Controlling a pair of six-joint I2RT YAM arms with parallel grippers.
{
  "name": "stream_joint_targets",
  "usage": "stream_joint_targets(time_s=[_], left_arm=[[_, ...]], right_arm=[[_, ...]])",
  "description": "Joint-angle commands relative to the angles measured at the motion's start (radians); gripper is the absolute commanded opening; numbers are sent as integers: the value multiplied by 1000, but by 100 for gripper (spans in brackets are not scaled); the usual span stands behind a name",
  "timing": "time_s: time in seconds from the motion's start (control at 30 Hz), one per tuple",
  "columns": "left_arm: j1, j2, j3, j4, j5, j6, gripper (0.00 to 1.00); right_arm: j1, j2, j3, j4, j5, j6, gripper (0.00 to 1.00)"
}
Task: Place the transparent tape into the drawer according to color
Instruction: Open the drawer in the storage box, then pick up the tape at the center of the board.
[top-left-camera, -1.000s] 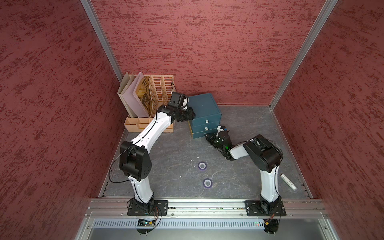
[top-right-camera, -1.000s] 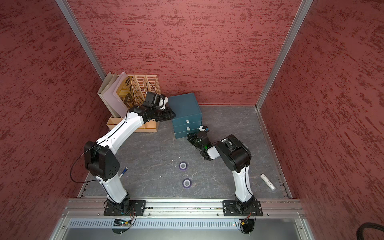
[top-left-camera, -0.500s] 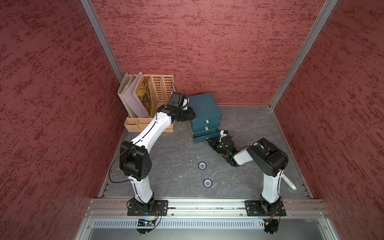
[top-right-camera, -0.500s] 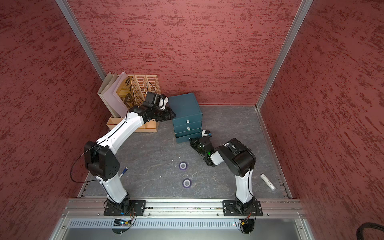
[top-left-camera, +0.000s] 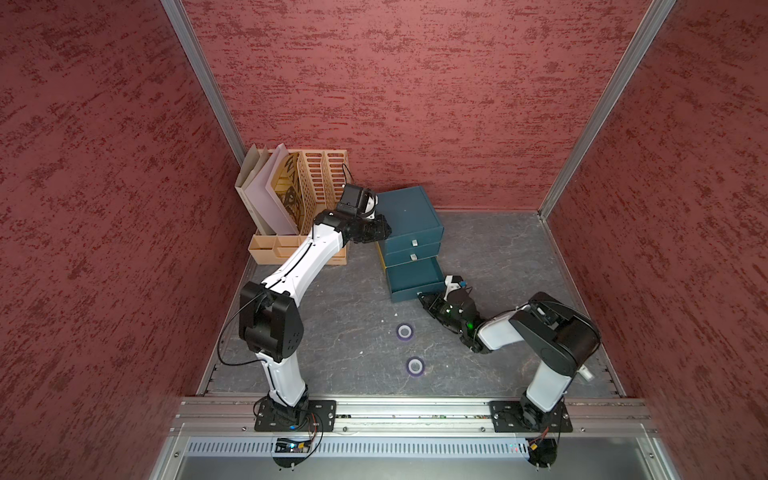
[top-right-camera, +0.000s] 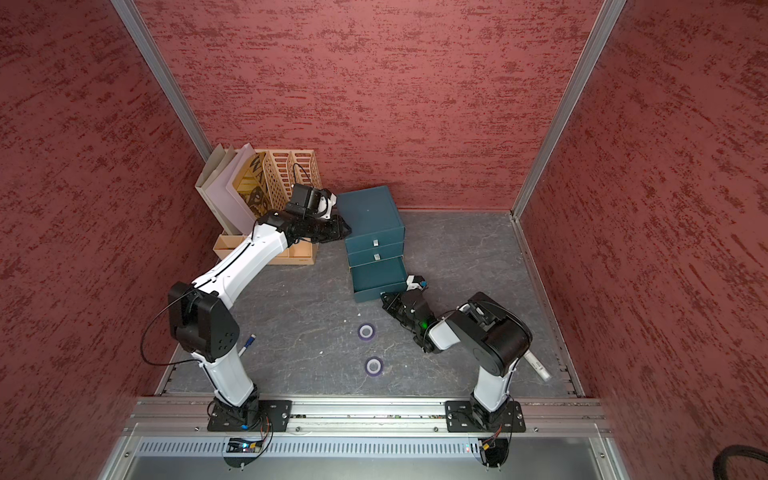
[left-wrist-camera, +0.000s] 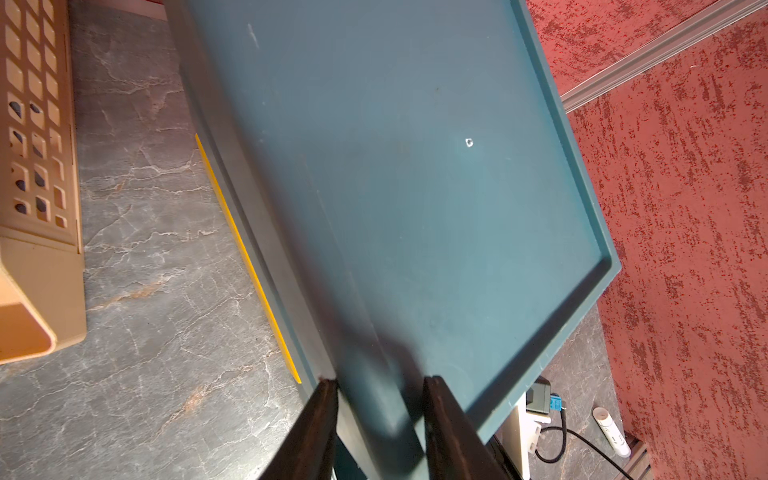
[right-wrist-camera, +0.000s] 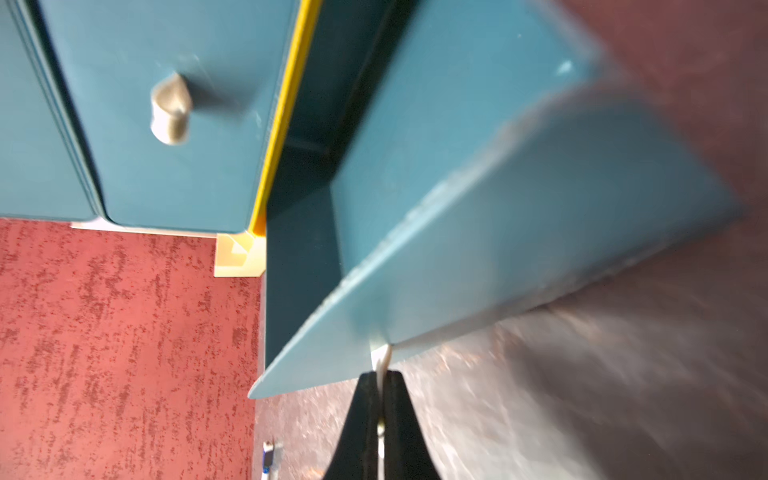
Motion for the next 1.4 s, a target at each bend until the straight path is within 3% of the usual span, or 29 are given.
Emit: stream_joint_targets(time_s=[0.0,0.07,0.23,0.33,0.5,0.87,1.2,1.37], left_arm=[[-10,24,-15,-49,-5,23,38],[-12,22,-16,-48,-6,23,38],[-16,15,-22,-43,-7,22,41],[-18,0,-36,-30,-5,17,45],[-20,-40,-68,-6,2,13,56],[-21,-210,-276,120,66,-33,83],[-23,-322,-423,182,85,-37,100],[-21,-359,-429,192,87,-39,100]], right_arm=[[17,-24,-22,5,38,10,0],[19,-28,-30,7,41,2,3],[23,-85,-21,-58,40,-38,40],[28,-145,-18,-134,43,-61,54],[39,-276,-9,-326,47,-110,68],[101,-572,129,-1009,46,-296,97],[115,-635,148,-1216,-4,-330,99],[130,-627,162,-1278,-23,-366,98]])
